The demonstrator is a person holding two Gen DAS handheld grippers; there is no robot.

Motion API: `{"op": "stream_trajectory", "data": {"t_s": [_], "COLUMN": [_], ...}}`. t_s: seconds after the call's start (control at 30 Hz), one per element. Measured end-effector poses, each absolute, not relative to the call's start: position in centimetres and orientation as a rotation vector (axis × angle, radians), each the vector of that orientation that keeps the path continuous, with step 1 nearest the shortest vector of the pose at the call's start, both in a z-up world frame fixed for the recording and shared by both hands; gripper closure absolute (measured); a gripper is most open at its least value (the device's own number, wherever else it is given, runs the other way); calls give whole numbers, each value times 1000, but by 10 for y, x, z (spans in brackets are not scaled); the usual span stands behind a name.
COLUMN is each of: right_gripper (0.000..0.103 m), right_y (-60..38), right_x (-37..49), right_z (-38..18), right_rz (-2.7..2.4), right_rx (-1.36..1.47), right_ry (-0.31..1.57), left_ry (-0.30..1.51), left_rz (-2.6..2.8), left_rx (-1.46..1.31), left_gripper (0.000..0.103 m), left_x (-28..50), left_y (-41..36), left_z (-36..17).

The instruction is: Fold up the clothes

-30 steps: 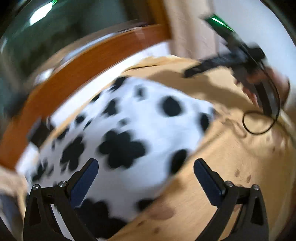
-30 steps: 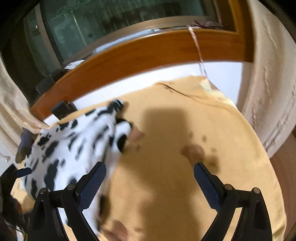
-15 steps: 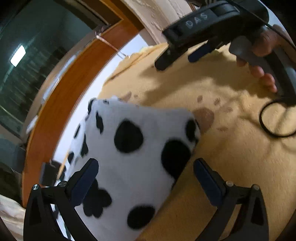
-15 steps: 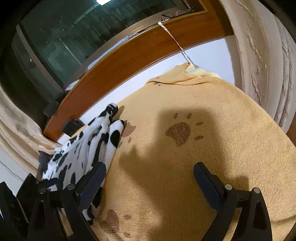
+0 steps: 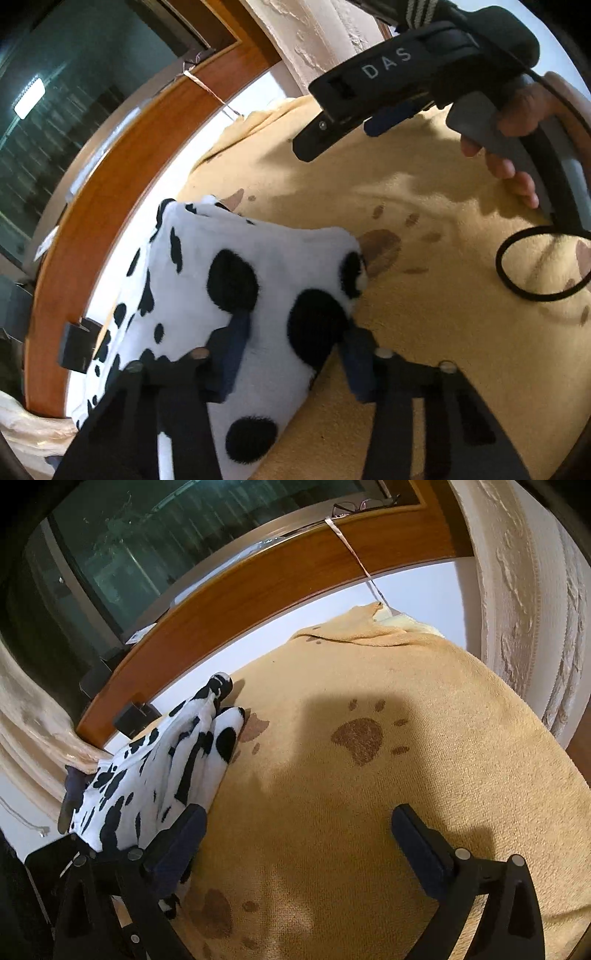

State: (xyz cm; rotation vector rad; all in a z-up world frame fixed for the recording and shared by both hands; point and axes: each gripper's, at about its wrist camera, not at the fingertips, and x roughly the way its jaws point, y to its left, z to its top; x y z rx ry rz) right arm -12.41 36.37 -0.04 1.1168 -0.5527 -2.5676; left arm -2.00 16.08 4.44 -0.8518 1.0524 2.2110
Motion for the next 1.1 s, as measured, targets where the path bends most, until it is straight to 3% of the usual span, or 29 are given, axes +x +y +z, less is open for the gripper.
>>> {"op": "stream_trajectory", "data": {"t_s": [0.03,0.07,0.3,0.67,0.87,1.1], "right_gripper": [1,1,1,1,1,1], "right_y": [364,365,365,368,387,370], "right_x": [-124,-124,-124,-123,-128,-174], "right_z": [-1,-1,0,-1,-3,6], "right_rz": [-2564,-2561,-2560,-2540,-2382,-2123], "right_rx": [1113,1110,1110,1089,1083,1220], "right_ry": [-560,-567,-567,-605,-887,-1060], "left_ry": [1020,958,501,154,42,-2], "left_rz": [2225,2236,2262,2258,2254,2233], "left_rx": [-861,-881,-1005,-1000,-969,-958], "left_gripper": [76,79,83,84,85,85], "left_x": [-23,-29,-59,-68,-73,-73], "left_y": [158,153,116,83,67,58], "left_z": [49,54,82,86,97,101]}}
